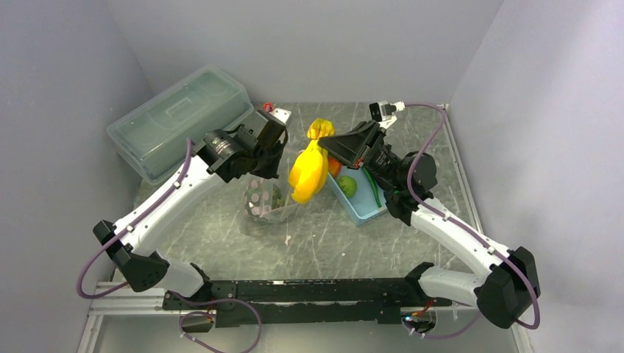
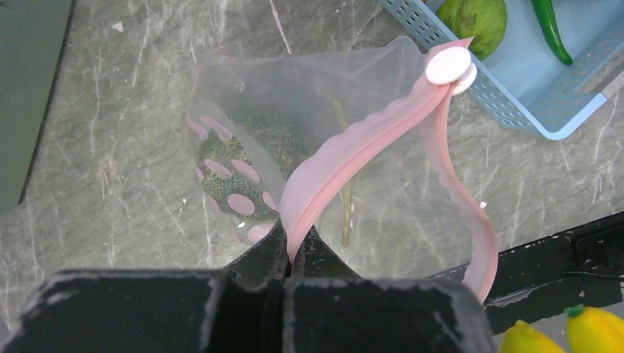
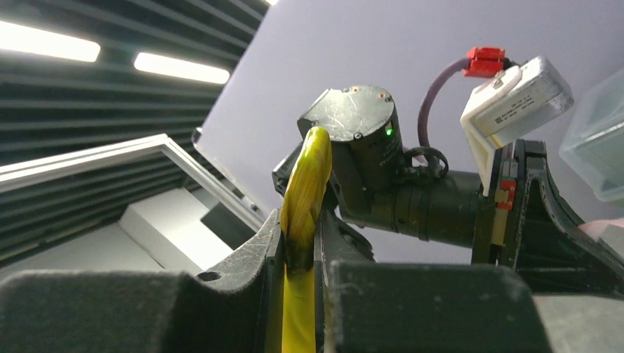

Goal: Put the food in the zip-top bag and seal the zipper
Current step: Place the fake fruit in the zipper food storage bag.

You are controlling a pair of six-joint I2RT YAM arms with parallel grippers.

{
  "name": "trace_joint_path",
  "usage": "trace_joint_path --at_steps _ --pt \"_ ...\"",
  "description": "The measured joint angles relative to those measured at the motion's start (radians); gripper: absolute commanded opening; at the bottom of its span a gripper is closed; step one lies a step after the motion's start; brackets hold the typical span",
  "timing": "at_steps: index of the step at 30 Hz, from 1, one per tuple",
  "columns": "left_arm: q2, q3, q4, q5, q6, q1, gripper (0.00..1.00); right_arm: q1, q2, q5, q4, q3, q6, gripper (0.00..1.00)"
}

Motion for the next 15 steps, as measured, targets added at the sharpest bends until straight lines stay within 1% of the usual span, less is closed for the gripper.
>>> trace_joint_path --at_steps 6,15 --pt "0.000 0.000 0.000 0.032 -0.023 0.010 0.00 0.019 0.026 0.093 0.120 -0.046 0.076 0.00" --pt "0.000 0.003 0.014 0.071 -0.048 0.026 0.00 0.045 0.059 0.152 0.208 -0.054 0.120 0.00"
